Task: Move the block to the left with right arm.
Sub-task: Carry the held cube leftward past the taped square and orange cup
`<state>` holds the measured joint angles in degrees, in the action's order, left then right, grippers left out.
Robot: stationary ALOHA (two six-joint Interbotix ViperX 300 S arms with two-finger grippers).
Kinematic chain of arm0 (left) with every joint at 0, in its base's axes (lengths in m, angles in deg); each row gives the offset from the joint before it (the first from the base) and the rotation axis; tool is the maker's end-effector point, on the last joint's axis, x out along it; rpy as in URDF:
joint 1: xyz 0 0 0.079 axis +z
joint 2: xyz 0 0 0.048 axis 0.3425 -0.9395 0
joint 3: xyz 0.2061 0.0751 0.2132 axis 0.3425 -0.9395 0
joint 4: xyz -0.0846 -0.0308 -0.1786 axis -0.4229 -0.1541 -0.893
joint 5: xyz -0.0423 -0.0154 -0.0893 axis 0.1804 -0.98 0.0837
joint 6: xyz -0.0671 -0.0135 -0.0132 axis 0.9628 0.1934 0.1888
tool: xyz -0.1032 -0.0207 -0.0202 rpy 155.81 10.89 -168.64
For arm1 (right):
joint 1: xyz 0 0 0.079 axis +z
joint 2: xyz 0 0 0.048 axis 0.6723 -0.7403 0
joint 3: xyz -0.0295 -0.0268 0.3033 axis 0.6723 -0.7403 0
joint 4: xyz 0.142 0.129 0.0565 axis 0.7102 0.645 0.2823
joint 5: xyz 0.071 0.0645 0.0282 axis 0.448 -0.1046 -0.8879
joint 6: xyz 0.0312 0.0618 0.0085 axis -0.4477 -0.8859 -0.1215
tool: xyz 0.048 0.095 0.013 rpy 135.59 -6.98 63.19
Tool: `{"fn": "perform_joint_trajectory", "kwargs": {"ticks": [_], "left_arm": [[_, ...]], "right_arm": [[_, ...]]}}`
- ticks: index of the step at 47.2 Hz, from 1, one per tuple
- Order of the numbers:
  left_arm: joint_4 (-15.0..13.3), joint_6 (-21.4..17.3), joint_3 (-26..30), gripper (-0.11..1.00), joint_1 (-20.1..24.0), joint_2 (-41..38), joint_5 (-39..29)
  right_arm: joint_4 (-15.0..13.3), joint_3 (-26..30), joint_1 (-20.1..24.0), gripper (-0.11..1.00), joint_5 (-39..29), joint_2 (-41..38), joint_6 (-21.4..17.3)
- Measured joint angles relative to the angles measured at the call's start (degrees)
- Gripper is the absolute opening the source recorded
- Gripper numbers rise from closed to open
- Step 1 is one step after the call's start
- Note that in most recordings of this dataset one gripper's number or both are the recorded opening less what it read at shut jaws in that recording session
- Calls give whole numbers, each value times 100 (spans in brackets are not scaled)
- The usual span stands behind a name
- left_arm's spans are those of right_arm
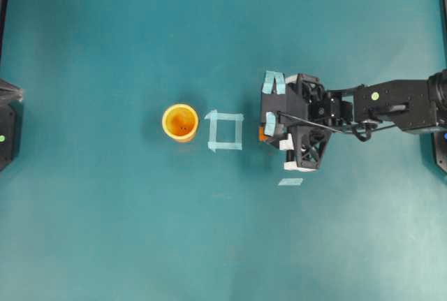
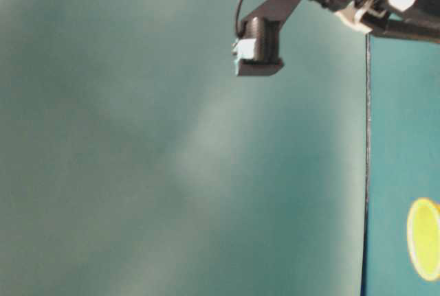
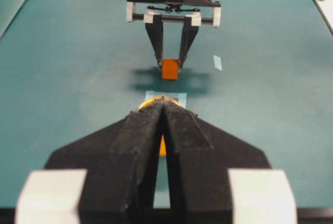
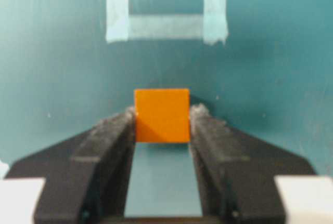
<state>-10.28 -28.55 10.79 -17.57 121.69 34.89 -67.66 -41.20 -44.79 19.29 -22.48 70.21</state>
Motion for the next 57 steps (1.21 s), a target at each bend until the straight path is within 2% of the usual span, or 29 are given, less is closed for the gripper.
{"fn": "perform_joint_trajectory", "kwargs": {"ticks": [23,38,57], "left_arm": [[0,0,0,1,0,0,0],[0,0,0,1,0,0,0],[-9,-88,0,1,0,0,35]], "right_arm": [[-9,1521,0,39,-1644,413,9],[-105,2470,0,39,-1573,308,18],[-334,3885,-26,39,-1450,-624,26]]}}
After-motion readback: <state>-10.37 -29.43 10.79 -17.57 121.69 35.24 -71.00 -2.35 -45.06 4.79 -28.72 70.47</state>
